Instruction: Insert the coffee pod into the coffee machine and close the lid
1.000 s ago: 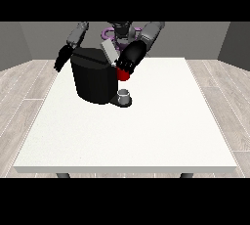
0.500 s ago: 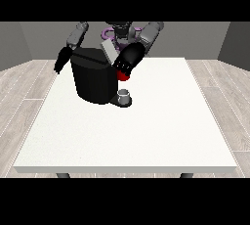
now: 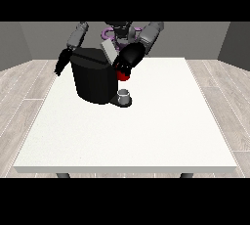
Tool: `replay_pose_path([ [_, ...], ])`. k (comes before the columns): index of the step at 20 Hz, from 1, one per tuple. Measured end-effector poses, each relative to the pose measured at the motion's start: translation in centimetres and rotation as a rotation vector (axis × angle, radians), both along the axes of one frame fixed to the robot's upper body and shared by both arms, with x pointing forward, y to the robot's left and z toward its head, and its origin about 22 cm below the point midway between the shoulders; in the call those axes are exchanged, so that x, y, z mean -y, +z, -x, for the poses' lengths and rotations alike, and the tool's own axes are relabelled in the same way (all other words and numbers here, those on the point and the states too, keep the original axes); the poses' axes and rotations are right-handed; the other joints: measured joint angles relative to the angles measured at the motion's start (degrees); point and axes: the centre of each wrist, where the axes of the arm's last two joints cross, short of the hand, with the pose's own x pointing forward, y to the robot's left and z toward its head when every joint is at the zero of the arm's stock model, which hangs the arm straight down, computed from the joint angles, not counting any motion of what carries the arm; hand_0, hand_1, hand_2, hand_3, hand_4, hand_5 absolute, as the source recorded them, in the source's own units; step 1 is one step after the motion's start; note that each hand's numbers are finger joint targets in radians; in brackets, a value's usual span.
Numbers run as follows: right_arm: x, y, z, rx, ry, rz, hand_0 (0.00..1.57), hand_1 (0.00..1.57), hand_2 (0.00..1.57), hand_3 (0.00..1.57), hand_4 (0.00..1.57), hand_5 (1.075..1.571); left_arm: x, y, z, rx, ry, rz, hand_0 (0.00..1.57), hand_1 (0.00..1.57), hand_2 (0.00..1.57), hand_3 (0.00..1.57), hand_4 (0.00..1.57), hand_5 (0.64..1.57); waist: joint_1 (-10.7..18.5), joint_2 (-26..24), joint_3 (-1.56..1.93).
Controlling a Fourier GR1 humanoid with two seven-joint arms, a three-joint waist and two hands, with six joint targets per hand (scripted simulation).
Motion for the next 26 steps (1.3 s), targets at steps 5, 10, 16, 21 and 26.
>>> replay_pose_path([
  [5, -0.4, 0.4, -0.1, 0.005, 0.009, 0.008, 0.0, 0.0, 0.0, 0.0, 0.21, 1.571, -0.5, 0.4, 0.1, 0.038, 0.015, -0.036, 0.0, 0.0, 0.69, 0.55, 0.0, 1.571, -0.5, 0.3, 0.02],
  [10, -0.5, 0.4, 0.0, 0.013, -0.005, 0.018, 0.0, 0.0, 0.0, 0.0, 0.12, 1.571, -1.7, 0.5, 0.3, 0.065, 0.035, -0.055, 0.0, 0.0, 0.57, 0.47, 0.0, 1.571, -0.2, 0.9, 0.05],
  [16, 0.1, -0.1, 0.2, -0.02, -0.002, 0.004, 0.0, 0.0, 0.0, 0.0, 0.13, 1.571, -1.3, -1.0, 0.0, 0.048, 0.045, -0.055, 0.0, 0.0, 0.36, 0.25, 0.0, 1.571, 0.1, -1.3, 0.08],
  [21, 0.6, -2.0, 0.8, -0.081, -0.024, -0.009, 0.0, 0.0, 0.0, 0.0, 0.0, 1.571, -0.9, -3.1, -0.3, -0.02, 0.046, -0.051, 0.0, 0.0, 0.0, 0.06, 0.0, 1.571, 2.0, -4.6, 0.02],
  [26, 2.9, -4.8, 1.8, -0.163, -0.065, -0.029, 0.0, 0.0, 0.0, 0.0, 0.0, 1.571, 0.0, -7.2, -0.5, -0.128, 0.016, -0.022, 0.0, 0.0, 0.08, 0.0, 0.0, 1.571, 5.9, -9.9, -0.02],
])
